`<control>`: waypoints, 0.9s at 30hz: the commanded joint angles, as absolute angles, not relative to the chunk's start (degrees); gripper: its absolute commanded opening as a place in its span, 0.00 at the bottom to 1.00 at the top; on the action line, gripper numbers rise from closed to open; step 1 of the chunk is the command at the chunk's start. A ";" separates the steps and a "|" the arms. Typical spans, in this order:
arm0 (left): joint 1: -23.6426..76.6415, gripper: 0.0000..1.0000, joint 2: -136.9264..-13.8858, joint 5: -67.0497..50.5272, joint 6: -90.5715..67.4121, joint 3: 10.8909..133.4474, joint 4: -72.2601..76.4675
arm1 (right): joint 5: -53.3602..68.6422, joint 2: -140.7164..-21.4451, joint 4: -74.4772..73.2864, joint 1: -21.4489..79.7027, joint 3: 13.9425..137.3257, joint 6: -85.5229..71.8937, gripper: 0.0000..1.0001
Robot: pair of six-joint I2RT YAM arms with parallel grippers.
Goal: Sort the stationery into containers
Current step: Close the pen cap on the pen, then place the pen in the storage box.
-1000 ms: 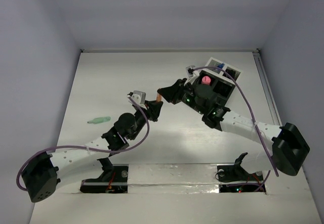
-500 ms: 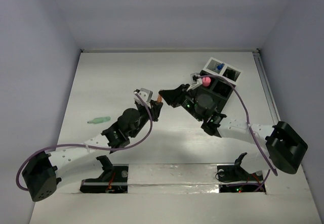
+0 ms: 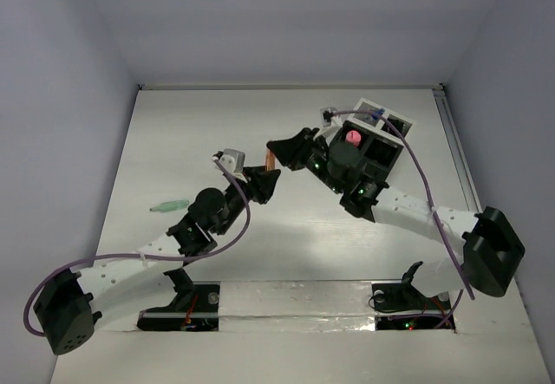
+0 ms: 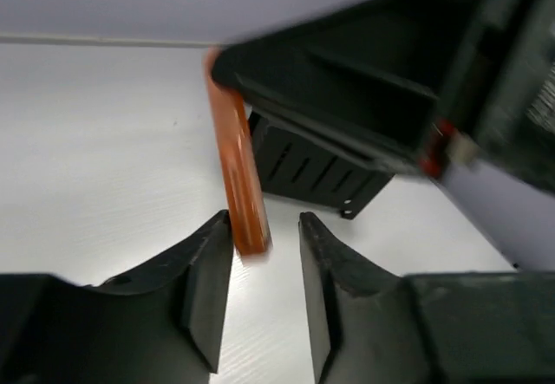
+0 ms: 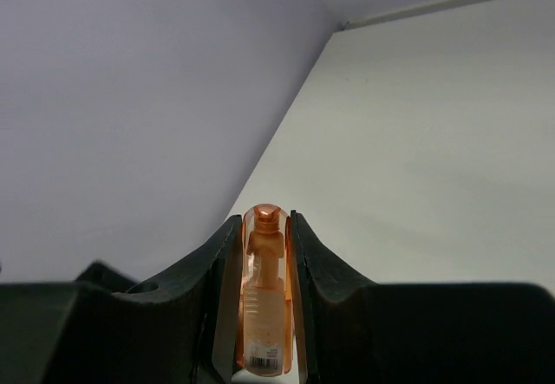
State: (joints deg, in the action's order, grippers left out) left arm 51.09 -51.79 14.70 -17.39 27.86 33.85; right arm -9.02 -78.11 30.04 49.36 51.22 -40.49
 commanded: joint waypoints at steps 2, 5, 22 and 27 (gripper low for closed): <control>51.68 0.41 -46.24 8.27 -23.11 22.25 44.83 | -9.58 -82.96 23.20 43.43 64.29 -37.35 0.00; 51.68 0.55 -42.99 7.39 -24.17 18.99 42.63 | -12.90 -86.21 21.98 38.95 69.86 -37.09 0.00; 51.68 0.99 -27.77 13.10 -19.51 12.13 32.61 | -35.85 -61.88 7.30 22.60 45.27 -21.45 0.00; 51.68 0.99 -26.72 14.06 -19.51 11.69 31.03 | -40.25 -63.36 8.17 19.17 45.62 -17.67 0.00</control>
State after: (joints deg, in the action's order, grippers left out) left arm 51.42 -27.73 12.84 -20.45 12.08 30.72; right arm -34.61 -63.09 7.03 21.04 45.36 -21.76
